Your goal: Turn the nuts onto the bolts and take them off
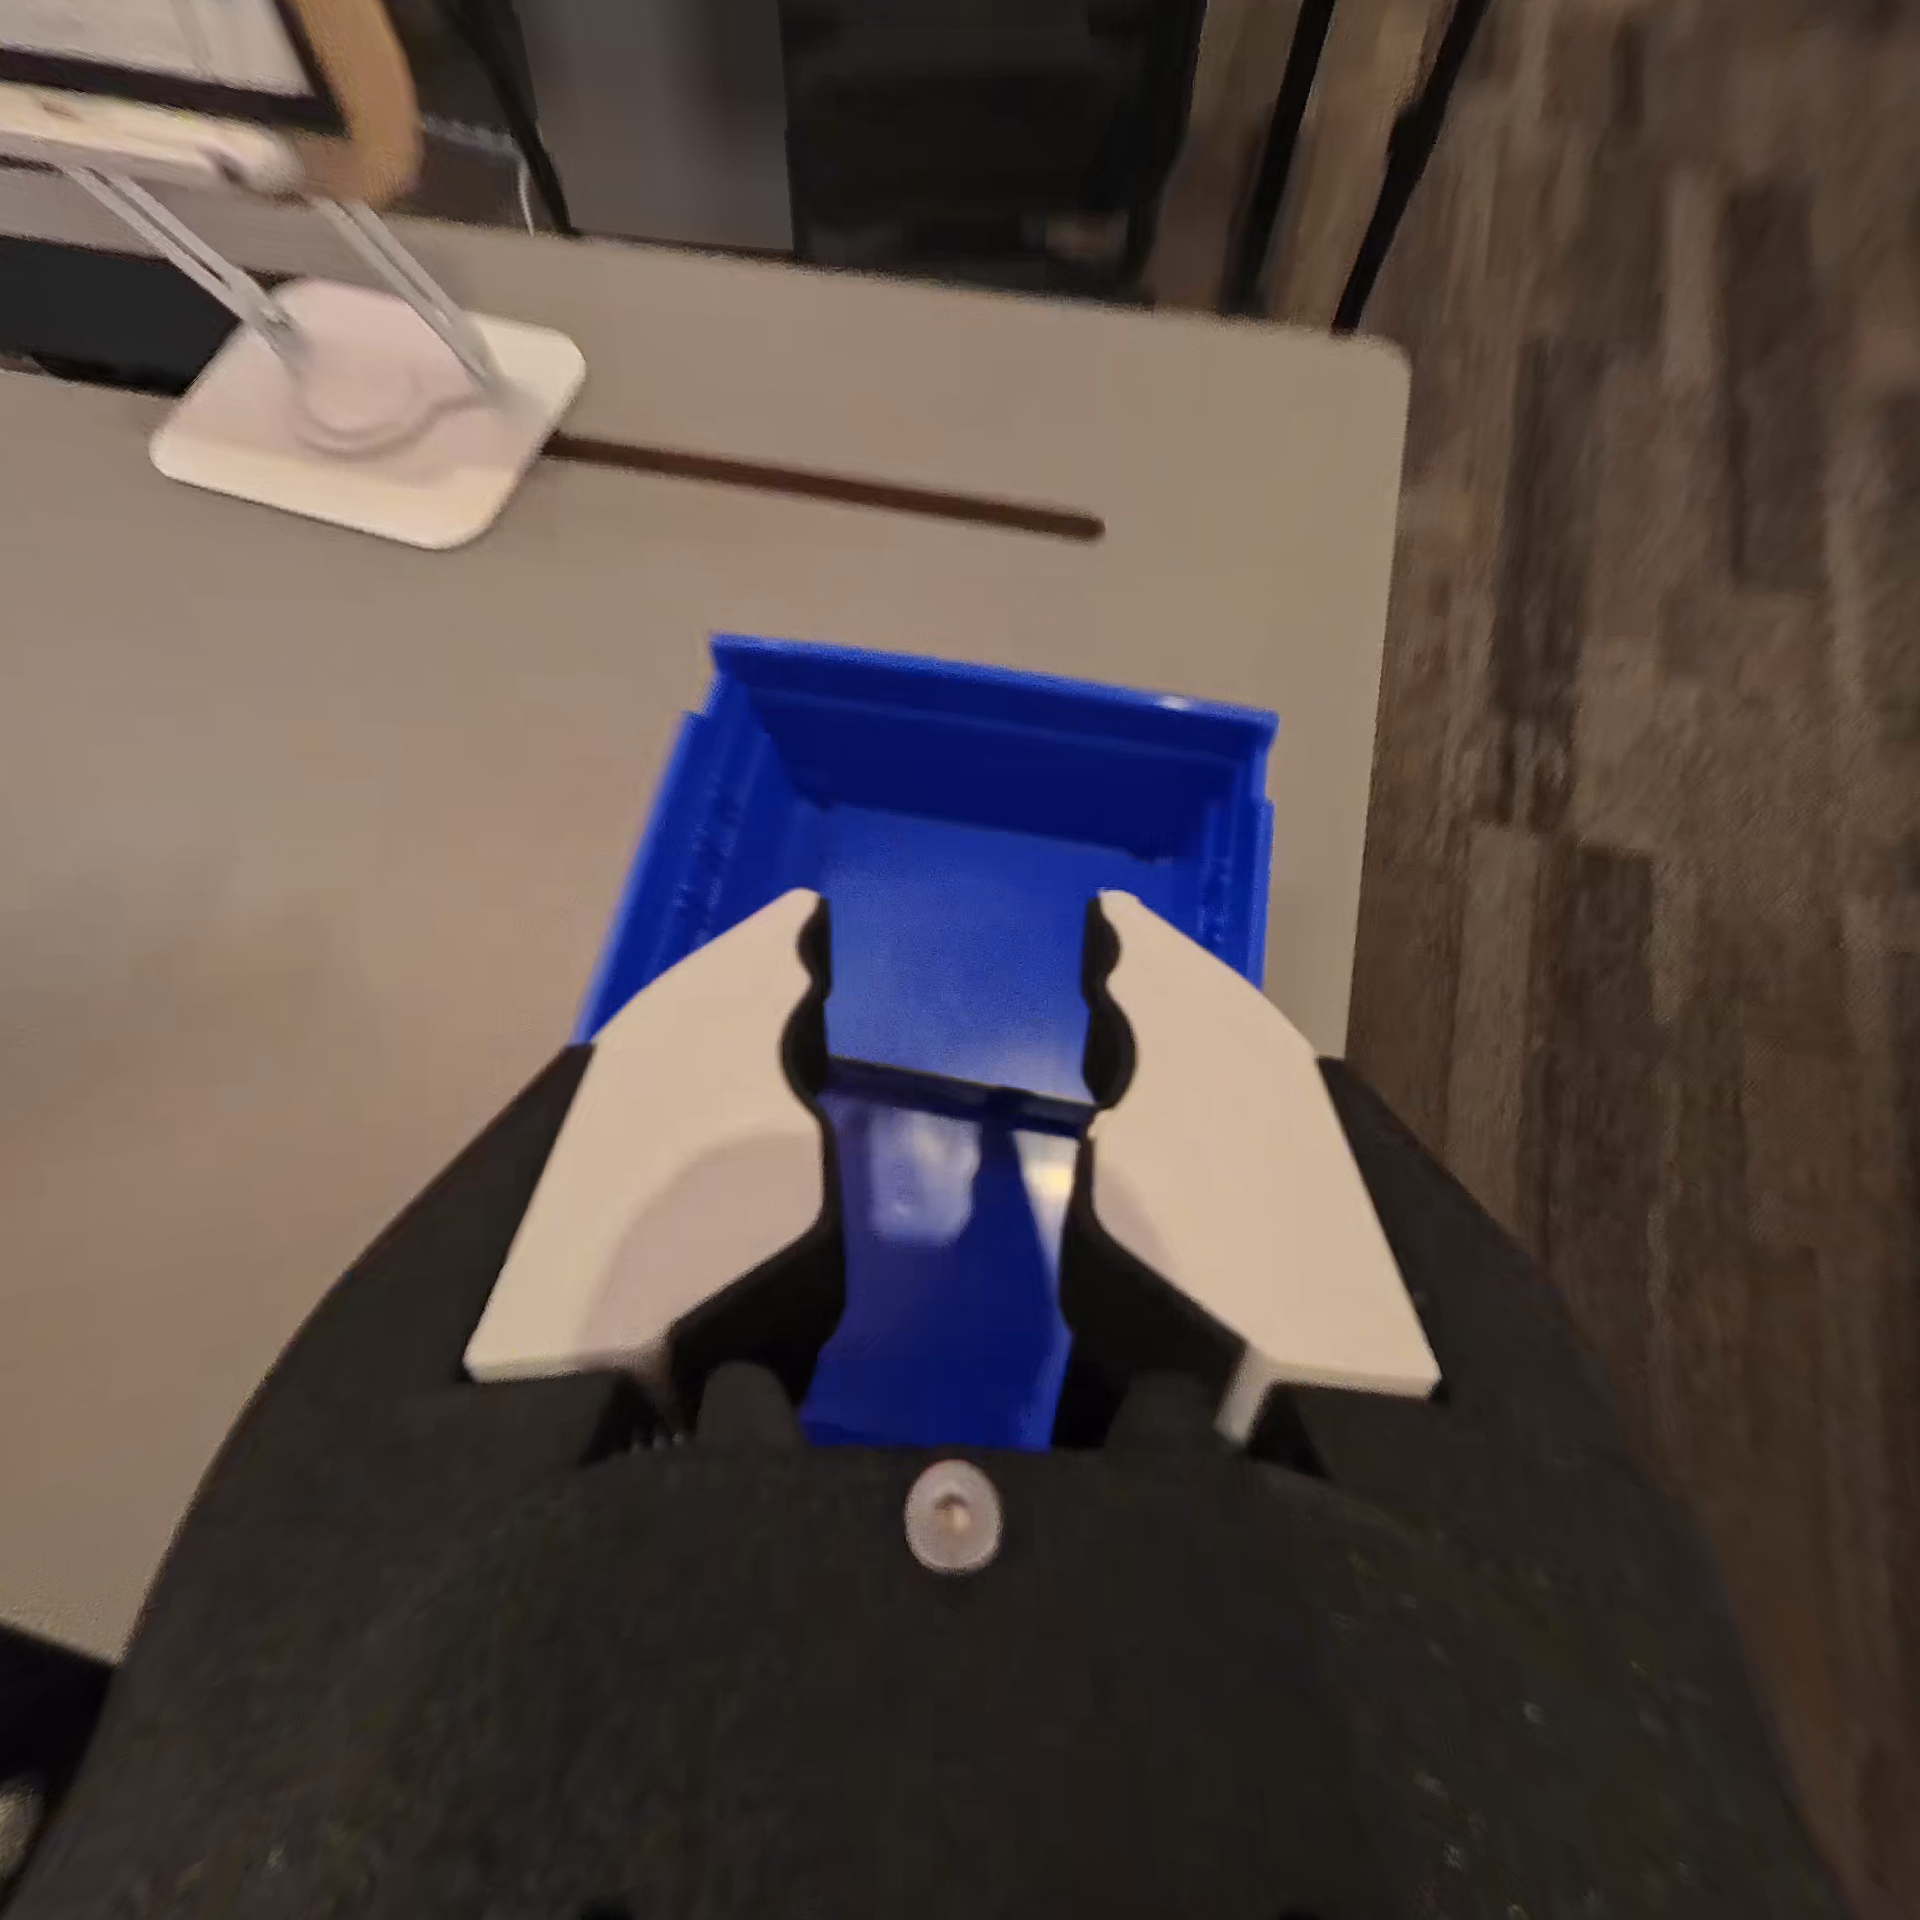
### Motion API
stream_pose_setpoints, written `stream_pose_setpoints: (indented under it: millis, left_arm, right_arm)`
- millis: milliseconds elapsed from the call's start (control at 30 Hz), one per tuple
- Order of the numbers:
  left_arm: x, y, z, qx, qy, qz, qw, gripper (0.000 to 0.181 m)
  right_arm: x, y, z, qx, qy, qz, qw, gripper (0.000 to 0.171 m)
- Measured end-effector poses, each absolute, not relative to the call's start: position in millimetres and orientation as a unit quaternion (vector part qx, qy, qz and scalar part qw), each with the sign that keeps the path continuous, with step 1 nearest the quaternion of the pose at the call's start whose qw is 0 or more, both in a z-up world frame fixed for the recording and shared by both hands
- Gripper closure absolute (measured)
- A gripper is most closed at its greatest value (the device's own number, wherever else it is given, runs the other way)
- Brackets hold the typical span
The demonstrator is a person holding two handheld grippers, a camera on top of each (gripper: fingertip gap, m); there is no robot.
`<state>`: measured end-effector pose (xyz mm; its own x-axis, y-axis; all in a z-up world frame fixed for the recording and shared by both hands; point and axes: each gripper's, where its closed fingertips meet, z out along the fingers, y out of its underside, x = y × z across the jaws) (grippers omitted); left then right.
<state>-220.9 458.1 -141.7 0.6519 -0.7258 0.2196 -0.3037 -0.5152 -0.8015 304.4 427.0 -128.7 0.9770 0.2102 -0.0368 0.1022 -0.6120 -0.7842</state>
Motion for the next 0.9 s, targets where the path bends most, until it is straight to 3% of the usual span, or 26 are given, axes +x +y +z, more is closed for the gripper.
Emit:
stream_pose_setpoints:
  millis: [200, 467, 900]
  left_arm:
    - [-241.4, 438.4, -144.7, -0.820, 0.289, -0.282, 0.406, 0.116]
    - [-276.0, 410.0, -158.2, -0.806, 0.247, -0.292, 0.452, 0.114]
    - [-335.3, 381.8, -172.4, -0.801, 0.199, -0.269, 0.497, 0.111]
  right_arm:
    - [214.2, 389.1, -96.1, -0.820, -0.111, 0.008, 0.561, 0.085]
    - [114.3, 367.2, -117.9, -0.754, -0.144, 0.052, 0.639, 0.078]
    - [42.3, 372.6, -205.9, -0.752, -0.168, 0.100, 0.630, 0.078]
